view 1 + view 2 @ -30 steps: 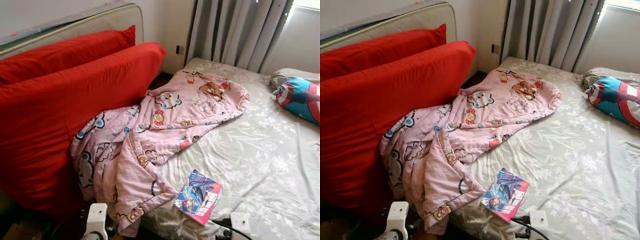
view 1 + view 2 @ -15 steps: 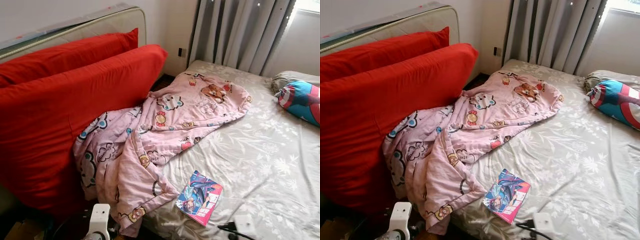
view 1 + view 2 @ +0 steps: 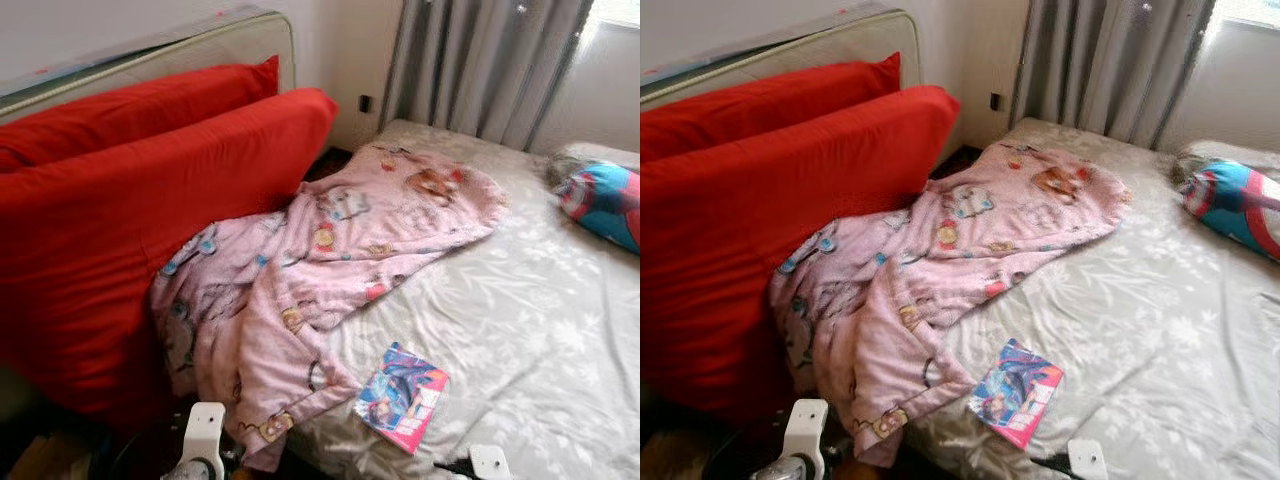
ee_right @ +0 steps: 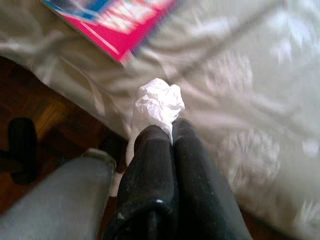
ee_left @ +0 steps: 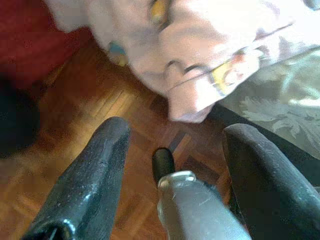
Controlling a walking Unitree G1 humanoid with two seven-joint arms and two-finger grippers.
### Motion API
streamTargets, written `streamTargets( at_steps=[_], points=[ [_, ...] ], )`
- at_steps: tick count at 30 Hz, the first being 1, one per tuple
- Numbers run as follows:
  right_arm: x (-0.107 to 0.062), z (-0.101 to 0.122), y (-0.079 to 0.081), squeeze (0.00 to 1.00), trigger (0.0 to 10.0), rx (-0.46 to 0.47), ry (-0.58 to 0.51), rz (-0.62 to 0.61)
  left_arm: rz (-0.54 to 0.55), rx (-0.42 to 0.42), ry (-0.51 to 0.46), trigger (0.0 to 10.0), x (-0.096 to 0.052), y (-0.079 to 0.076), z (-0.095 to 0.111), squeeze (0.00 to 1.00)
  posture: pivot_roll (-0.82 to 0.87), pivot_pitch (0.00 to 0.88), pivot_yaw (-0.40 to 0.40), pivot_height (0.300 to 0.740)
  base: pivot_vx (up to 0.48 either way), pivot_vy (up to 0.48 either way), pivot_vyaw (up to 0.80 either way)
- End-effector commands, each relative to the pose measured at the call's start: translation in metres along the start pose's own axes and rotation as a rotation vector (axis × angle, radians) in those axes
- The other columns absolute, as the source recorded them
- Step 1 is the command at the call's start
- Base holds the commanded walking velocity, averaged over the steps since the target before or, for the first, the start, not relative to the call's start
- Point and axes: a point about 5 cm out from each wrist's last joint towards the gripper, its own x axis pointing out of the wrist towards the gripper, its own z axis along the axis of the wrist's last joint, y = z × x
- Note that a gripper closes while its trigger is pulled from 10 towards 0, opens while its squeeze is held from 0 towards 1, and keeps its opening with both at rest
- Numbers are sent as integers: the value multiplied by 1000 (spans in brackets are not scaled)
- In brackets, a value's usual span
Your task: Clean up the room
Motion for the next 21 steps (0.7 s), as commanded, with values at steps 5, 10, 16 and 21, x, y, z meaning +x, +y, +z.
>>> streamTargets(
  at_steps=[5,10,16,21],
  points=[
    [0,-3,4,0,10000,6,24,18,13,8,45,10000,-3,6,-10,0,34,0,-66,740,0,335,0],
    [2,3,10,0,10000,4,6,33,12,10,46,10000,-3,7,-10,0,34,0,-64,740,0,335,0],
    [4,11,15,0,10000,12,-21,51,9,18,47,10000,-3,8,-11,0,35,0,-63,740,0,337,0],
    [4,11,16,0,10000,-2,-21,58,10,20,49,10000,-3,9,-11,0,39,0,-64,740,0,346,0]
  ],
)
